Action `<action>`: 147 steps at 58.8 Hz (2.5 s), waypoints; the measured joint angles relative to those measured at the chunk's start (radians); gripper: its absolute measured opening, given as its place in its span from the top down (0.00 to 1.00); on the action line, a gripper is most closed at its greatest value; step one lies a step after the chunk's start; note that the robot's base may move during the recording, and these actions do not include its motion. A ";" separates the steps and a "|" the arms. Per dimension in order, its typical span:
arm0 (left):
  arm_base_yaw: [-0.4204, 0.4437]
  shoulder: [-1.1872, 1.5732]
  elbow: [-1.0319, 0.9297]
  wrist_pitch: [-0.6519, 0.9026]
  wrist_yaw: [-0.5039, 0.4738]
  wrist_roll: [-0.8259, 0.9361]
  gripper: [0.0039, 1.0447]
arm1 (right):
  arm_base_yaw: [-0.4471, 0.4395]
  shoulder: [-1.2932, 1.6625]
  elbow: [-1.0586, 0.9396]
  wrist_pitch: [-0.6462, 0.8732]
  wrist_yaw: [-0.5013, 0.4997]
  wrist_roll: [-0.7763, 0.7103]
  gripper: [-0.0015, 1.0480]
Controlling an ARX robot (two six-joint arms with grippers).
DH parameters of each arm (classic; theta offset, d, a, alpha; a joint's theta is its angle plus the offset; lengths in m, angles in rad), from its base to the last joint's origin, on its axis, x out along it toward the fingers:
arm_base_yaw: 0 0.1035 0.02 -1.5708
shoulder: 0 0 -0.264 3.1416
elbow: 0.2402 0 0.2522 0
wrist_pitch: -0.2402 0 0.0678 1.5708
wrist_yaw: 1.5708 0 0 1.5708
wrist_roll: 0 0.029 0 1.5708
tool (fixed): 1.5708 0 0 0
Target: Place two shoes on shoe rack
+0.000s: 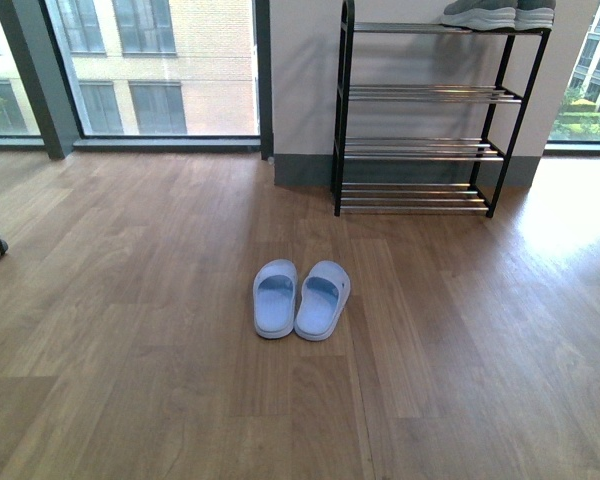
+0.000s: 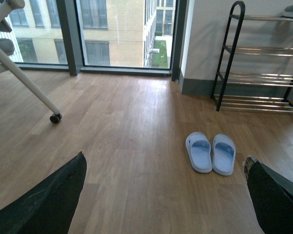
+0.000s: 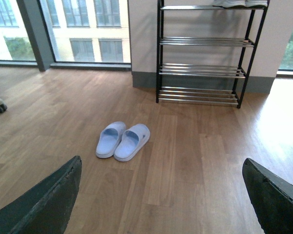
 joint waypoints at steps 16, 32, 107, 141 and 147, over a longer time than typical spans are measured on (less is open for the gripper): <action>0.000 0.000 0.000 0.000 0.003 0.000 0.09 | 0.000 -0.002 0.000 -0.001 0.005 0.000 0.09; 0.000 0.000 0.000 0.000 0.003 0.000 0.09 | 0.000 -0.002 0.000 -0.001 0.005 0.000 0.09; -0.180 0.452 0.128 -0.172 -0.449 -0.668 0.09 | 0.000 -0.002 0.000 -0.001 0.003 0.000 0.09; -0.210 2.013 0.754 0.130 -0.287 -0.407 0.09 | 0.000 -0.002 0.000 -0.001 0.003 0.000 0.09; -0.209 2.190 0.882 0.123 -0.279 -0.296 0.09 | 0.000 -0.002 0.000 -0.001 0.003 0.000 0.09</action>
